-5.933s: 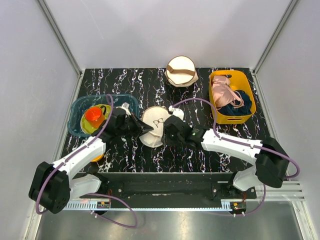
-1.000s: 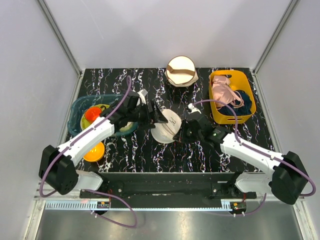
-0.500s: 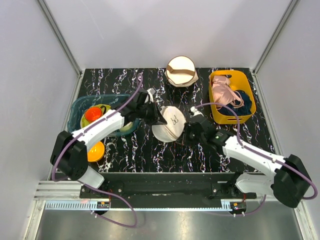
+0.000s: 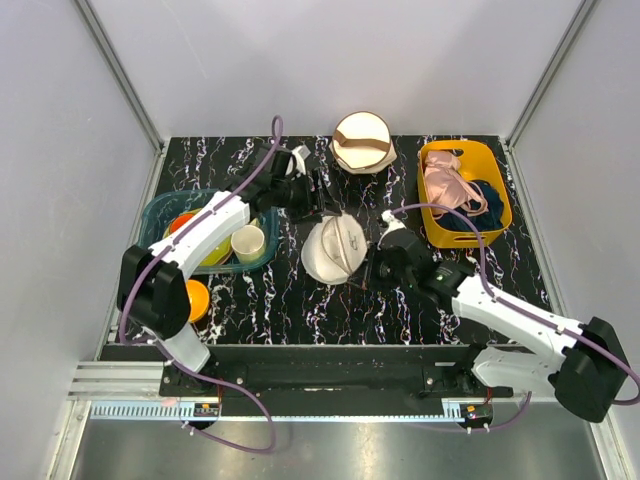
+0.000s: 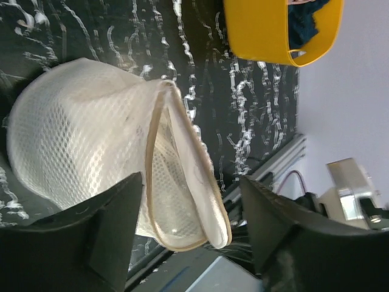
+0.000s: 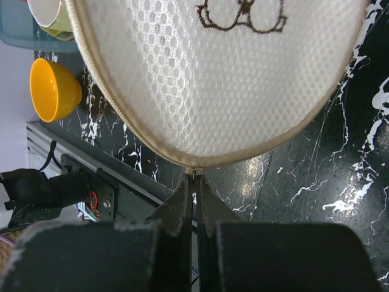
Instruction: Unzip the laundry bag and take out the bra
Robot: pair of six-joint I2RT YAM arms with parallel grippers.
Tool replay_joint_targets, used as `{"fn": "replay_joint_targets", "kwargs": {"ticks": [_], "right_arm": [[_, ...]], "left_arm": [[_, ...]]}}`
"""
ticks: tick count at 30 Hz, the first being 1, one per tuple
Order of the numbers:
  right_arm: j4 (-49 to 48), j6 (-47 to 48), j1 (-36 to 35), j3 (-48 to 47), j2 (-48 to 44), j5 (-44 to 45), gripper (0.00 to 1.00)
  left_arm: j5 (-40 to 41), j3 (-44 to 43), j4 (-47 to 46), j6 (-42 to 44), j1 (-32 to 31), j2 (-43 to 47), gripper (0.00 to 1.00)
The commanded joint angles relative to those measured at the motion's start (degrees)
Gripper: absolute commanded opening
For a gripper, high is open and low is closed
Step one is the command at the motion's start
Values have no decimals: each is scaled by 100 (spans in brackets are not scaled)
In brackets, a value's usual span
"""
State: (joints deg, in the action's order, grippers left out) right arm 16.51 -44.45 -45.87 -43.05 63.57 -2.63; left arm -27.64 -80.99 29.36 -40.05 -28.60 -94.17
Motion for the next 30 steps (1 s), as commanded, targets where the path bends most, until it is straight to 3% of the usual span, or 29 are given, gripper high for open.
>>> {"fn": "replay_joint_targets", "kwargs": {"ticks": [1,7,15,26,29,30], "right_arm": [[99,-20,-80,-397,199,201,0],[-113,-73,-72,-459,480,193,0],[-166,-73,-80,-433,621,149,0],[-140,-11,-80,-450,630,114,0],[-113,-3,-72,-407,586,140,0],[-96,-3,-72,-380,560,149,0]], "left_arm": [[144,-85,-177,112,83,266,76],[329,671,-53,-72,39,1304,80],[1014,1954,-317,-960,-673,2139,82],[1103,1991,-1222,-1426,-1042,1244,81],[1120,1991,-1416,-1470,-1051,1103,77],[1120,1991,-1433,-1462,-1051,1042,64]]}}
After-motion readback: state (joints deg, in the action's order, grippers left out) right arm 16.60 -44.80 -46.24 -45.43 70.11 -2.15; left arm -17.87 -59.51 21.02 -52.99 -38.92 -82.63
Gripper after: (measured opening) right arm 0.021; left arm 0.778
